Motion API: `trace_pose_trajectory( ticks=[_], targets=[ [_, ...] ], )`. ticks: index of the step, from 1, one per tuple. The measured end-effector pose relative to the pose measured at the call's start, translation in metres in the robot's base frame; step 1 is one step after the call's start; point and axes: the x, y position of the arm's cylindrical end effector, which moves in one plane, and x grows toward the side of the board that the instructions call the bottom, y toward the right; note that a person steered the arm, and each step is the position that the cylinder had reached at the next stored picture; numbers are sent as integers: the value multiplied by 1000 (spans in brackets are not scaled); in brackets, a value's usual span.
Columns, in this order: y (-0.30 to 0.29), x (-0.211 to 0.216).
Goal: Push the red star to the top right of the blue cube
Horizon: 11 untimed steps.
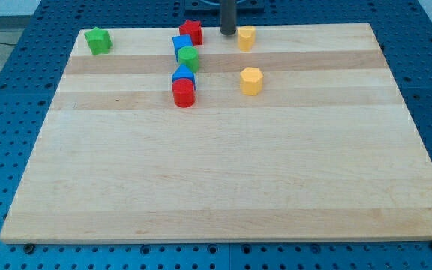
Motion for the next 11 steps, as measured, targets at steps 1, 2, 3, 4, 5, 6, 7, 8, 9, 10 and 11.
trace_pose_trajectory(
  ticks=[1,2,3,4,5,6,7,8,9,10,11],
  targets=[
    [-44,2],
    [-93,30],
    [-94,13],
    [-110,-1],
    [-159,2],
    [-126,15],
    [-65,41],
    [-41,79],
    [-12,103],
    [59,70],
    [102,52]
  ],
)
